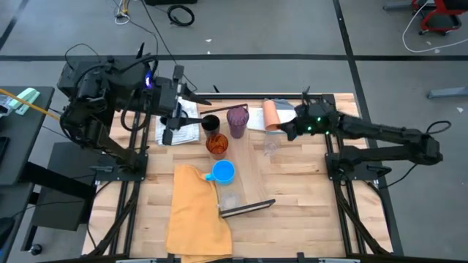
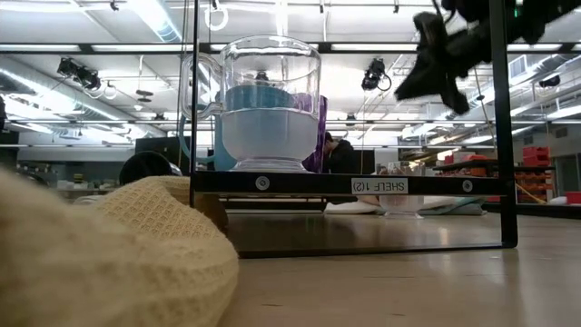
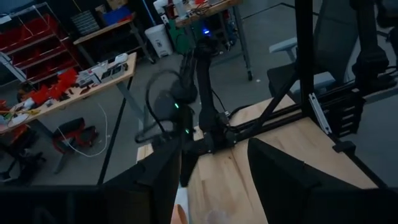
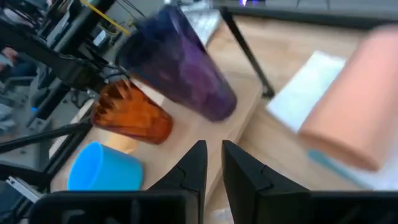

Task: Stack small to large cups/mugs on shelf
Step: Put the light orange cup on the shelf

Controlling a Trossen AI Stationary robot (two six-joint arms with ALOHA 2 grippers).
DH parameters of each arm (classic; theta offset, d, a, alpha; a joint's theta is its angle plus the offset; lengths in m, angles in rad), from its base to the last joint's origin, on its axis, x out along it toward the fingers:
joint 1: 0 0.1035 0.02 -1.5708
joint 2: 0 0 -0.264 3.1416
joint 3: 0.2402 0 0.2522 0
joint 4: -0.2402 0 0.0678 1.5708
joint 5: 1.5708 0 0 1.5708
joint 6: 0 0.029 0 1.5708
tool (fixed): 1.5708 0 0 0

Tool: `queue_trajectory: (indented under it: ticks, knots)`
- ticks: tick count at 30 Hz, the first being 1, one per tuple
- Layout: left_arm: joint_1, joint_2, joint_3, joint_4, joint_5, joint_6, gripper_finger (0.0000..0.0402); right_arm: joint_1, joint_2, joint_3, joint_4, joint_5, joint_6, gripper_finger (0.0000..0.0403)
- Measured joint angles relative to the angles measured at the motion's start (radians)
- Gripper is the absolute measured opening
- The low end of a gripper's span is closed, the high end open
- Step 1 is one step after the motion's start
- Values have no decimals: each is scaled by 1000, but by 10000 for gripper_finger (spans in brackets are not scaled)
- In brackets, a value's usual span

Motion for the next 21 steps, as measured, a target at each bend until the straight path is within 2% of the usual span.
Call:
queue_trajectory:
  ticks: [3, 7, 15, 21]
  knots:
    - [0, 0, 0, -2, 0, 8, 191, 24, 7, -116, 165, 0, 64, 55]
    - [1, 0, 0, -2, -2, 28, 188, 42, 21, -195, 331, 8, 46, 55]
    - [4, 0, 0, -65, -3, 79, 186, 42, 48, -148, 327, 138, -299, 55]
    - [29, 0, 0, -78, -3, 92, 184, 42, 150, -112, 286, 144, -476, 55]
